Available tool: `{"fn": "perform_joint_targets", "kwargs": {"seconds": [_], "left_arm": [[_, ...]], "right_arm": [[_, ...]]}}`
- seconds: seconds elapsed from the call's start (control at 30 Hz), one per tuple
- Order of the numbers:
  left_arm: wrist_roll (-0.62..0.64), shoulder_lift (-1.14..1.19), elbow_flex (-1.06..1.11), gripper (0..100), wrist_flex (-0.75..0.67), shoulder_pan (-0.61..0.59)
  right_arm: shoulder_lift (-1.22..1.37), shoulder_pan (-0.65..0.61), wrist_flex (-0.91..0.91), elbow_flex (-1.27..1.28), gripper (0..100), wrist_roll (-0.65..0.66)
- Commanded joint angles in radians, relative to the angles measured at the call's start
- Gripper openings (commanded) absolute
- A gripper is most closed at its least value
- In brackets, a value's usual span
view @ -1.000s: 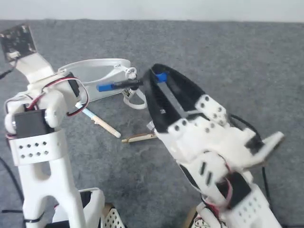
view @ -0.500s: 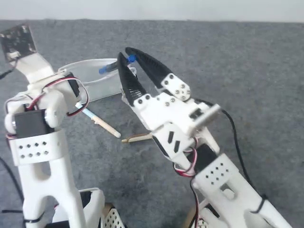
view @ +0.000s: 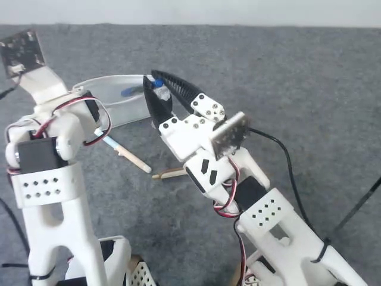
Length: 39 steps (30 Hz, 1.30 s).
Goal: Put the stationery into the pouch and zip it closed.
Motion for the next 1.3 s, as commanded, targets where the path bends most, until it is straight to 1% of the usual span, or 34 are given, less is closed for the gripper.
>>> {"fn": "perform_joint_targets", "kwargs": {"seconds": [0.0,0.07,0.13,0.23,0.37,0.6,0.77,0.83,0.97,1.07,1.2,1.27], "left_arm": [[0.009,-0.005,0.004,1,-0.028,0.0],[0.009,-0.003,0.004,1,-0.028,0.002],[0.009,-0.002,0.004,1,-0.028,0.002],[0.009,0.0,0.004,1,-0.028,0.002],[0.009,0.0,0.004,1,-0.028,0.002],[0.009,0.0,0.004,1,-0.028,0.002],[0.009,0.002,0.004,1,-0.029,-0.002],[0.009,0.002,0.004,1,-0.029,-0.002],[0.009,0.002,0.004,1,-0.029,-0.002],[0.009,0.002,0.01,1,-0.032,-0.002],[0.009,-0.002,0.053,1,-0.089,-0.002],[0.009,-0.005,0.059,1,-0.094,-0.005]], "right_arm": [[-0.002,-0.007,0.042,-0.074,11.6,0.011],[-0.007,-0.007,0.042,-0.068,18.4,-0.011],[-0.015,-0.001,0.053,-0.066,20.2,-0.075],[-0.048,-0.002,0.13,-0.078,20.2,-0.129],[-0.134,-0.005,0.208,-0.083,20.2,-0.169],[-0.234,-0.001,0.354,-0.083,20.2,-0.173],[-0.236,0.004,0.461,-0.083,20.2,-0.173],[-0.239,0.045,0.51,-0.083,20.2,-0.183],[-0.228,0.142,0.591,-0.083,20.1,-0.315],[-0.205,0.157,0.674,-0.091,20.1,-0.331],[-0.143,0.154,0.814,-0.141,20.1,-0.339],[-0.099,0.156,0.895,-0.17,20.1,-0.393]]}}
